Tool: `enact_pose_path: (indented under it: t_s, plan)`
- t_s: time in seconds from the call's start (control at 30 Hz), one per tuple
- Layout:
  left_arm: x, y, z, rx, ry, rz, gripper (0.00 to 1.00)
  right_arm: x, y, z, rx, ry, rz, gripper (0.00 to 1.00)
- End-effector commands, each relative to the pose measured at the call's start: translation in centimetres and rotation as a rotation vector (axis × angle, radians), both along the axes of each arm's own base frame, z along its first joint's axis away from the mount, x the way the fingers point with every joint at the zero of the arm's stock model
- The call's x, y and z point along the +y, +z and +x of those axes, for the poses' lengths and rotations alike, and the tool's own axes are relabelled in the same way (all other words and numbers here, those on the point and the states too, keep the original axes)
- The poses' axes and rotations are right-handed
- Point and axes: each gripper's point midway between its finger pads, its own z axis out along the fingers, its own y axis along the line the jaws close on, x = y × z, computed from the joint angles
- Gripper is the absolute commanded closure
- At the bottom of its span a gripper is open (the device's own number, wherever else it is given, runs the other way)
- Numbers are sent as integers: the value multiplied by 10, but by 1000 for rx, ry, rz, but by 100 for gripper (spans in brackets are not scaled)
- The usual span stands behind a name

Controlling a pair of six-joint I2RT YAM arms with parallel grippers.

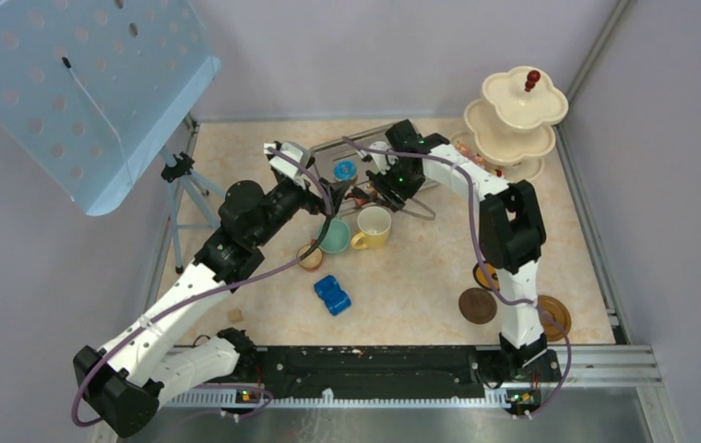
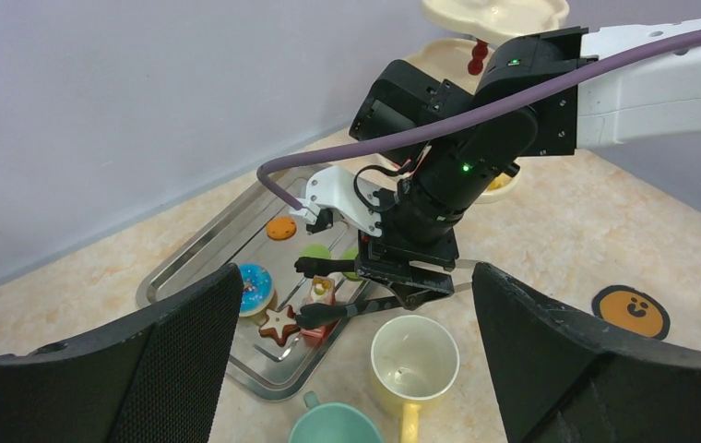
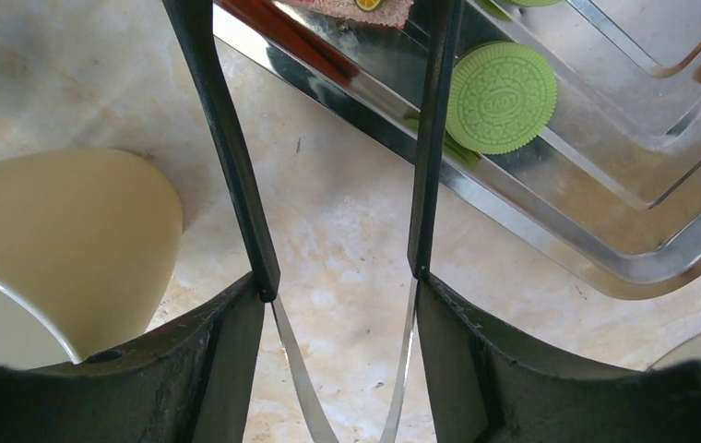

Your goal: Serve the afternoon tea

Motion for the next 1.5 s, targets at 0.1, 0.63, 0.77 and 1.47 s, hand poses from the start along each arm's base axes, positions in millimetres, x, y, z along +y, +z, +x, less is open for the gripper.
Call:
enact_pose_path:
  t_s: [0.1, 0.63, 0.77, 1.47]
  plan:
    - [0, 12, 0, -45, -2, -23, 1, 8, 9, -8, -32, 58, 11, 40]
    - [-4, 5, 2, -26, -15, -16, 1, 4, -2, 3, -56, -3, -26, 39]
    - [-6, 4, 3, -22, -22, -12, 1, 1, -10, 0, -59, -15, -28, 34]
    - [-13, -5, 5, 5, -45, -7, 1, -7, 14, -6, -185, -283, 292, 28]
